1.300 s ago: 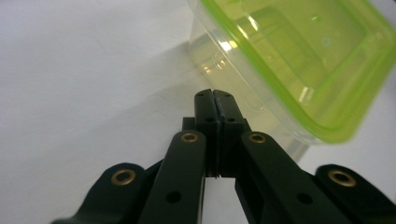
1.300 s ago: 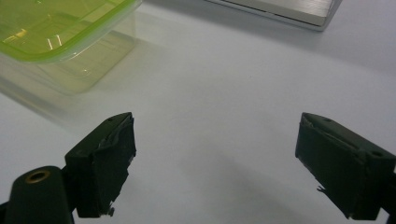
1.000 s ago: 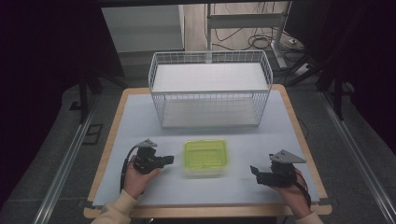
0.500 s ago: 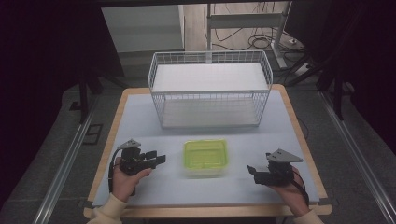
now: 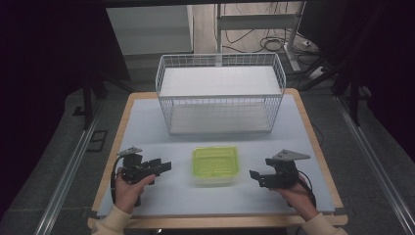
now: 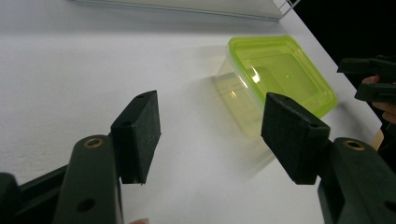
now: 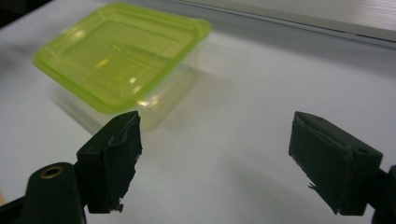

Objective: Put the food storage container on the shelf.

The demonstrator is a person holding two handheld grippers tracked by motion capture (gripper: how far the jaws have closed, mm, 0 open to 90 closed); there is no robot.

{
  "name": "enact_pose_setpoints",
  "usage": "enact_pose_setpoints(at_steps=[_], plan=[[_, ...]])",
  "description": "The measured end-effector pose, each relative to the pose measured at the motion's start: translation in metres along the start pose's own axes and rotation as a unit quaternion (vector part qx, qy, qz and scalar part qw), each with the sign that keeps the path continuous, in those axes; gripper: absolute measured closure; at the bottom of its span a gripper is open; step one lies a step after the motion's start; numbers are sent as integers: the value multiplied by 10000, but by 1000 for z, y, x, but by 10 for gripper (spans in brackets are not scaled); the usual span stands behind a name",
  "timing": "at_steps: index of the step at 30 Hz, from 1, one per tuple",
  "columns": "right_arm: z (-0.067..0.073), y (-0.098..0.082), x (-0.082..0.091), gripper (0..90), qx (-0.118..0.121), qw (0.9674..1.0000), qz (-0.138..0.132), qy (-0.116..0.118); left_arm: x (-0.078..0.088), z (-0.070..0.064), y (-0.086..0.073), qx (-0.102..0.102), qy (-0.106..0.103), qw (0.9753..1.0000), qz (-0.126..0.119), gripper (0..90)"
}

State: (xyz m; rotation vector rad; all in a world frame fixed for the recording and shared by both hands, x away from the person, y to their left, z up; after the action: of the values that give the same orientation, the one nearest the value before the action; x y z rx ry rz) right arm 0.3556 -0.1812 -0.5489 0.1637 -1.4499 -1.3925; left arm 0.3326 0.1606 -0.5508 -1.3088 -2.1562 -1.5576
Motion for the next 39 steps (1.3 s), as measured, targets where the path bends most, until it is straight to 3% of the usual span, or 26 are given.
enact_pose_setpoints(at_steps=[4, 5, 7, 15, 20, 28, 29, 30, 33, 37, 38, 39], plan=[[3, 12, -4, 174, -75, 9999, -28, 139, -6, -3, 3, -2, -87, 9999, 65, 369], [5, 18, -6, 176, -198, 9994, -61, 262, -7, -4, 4, 5, -116, 9999, 90, 368], [6, 25, -8, 182, -204, 9994, -15, 294, -12, -9, 10, 59, -274, 9995, 148, 367], [5, 45, -20, 232, -343, 9983, 43, 472, -24, -14, 17, 155, -438, 9985, 293, 379], [3, 56, -38, 293, -792, 9938, 54, 776, -39, -21, 25, 395, -676, 9961, 396, 383], [5, 42, -47, 396, -981, 9898, 306, 986, -52, -29, 17, 304, -679, 9953, 614, 394], [5, 36, -49, 427, -1119, 9876, 354, 1041, -54, -31, 15, 273, -669, 9953, 649, 396], [5, 36, -49, 427, -1119, 9876, 354, 1041, -56, -32, 13, 289, -681, 9950, 672, 396], [5, 31, -53, 486, -1309, 9836, 420, 1163, -62, -35, 8, 324, -737, 9936, 796, 425], [7, 30, -55, 537, -1372, 9820, 444, 1224, -66, -37, 4, 343, -790, 9924, 876, 466], [6, 28, -56, 583, -1490, 9788, 521, 1302, -69, -38, 2, 346, -782, 9921, 913, 500], [6, 28, -56, 583, -1490, 9788, 521, 1302, -69, -38, 2, 346, -782, 9921, 913, 518]])
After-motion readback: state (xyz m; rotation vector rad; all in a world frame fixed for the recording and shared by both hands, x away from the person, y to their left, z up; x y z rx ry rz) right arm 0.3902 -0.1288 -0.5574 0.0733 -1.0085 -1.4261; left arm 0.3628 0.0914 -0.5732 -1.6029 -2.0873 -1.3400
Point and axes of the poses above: each handheld gripper's, and its own axes: x roughly backward along the jaws, y roughly out of its top, z roughly to its left, the point moved 9 cm from there along -x, roughly forward along the jaws, and after that the axes turned 9 degrees about y, right-handed, at the moved point
